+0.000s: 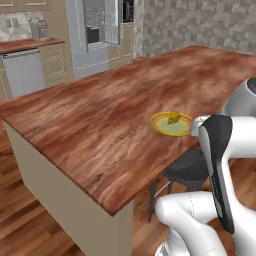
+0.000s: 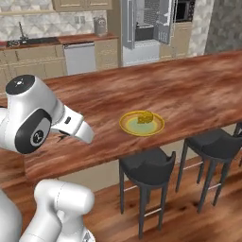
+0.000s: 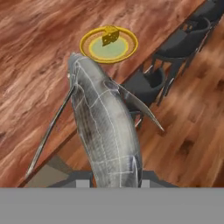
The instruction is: Take the cheese, fish, and avocado from the fridge and place them on the plate on the dining counter to create an appetizer plate.
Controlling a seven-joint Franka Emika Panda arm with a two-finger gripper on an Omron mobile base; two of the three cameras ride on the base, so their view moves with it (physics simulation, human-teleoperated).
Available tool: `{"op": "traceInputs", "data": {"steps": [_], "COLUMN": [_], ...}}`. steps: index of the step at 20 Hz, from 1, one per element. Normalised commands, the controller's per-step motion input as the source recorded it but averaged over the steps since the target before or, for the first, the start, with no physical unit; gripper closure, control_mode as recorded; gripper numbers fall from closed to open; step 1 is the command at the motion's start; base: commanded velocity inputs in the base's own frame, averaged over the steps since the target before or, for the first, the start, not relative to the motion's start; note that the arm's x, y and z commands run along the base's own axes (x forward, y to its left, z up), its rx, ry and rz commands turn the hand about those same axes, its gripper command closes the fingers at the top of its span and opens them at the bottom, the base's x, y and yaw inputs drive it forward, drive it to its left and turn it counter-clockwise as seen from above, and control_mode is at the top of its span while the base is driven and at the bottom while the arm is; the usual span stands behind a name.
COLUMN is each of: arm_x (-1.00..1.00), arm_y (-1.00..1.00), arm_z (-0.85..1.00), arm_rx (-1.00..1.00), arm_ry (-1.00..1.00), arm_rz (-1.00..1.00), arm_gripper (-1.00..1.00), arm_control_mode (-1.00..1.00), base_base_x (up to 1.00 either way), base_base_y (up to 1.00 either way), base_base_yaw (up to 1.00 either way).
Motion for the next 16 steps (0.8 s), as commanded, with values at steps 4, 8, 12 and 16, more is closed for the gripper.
{"op": "traceInputs", "data": {"steps": [4, 8, 12, 16], "arm_x": [0.0, 0.0, 0.0, 0.1], "arm_y": [0.0, 0.0, 0.0, -0.15], "arm_z": [0.0, 0.0, 0.0, -0.06], "arm_rx": [0.0, 0.0, 0.0, 0.01], "arm_ry": [0.0, 0.0, 0.0, 0.0], "arm_rz": [0.0, 0.0, 0.0, 0.1], "arm_gripper": [1.0, 1.0, 1.0, 1.0], "arm_control_mode": [1.0, 1.0, 1.0, -1.0], "base_base_x": [0.16, 0.1, 0.0, 0.11], "base_base_y": [-0.79, -0.95, -1.0, -0.59], "base_base_yaw": [0.62, 0.57, 0.52, 0.35]}}
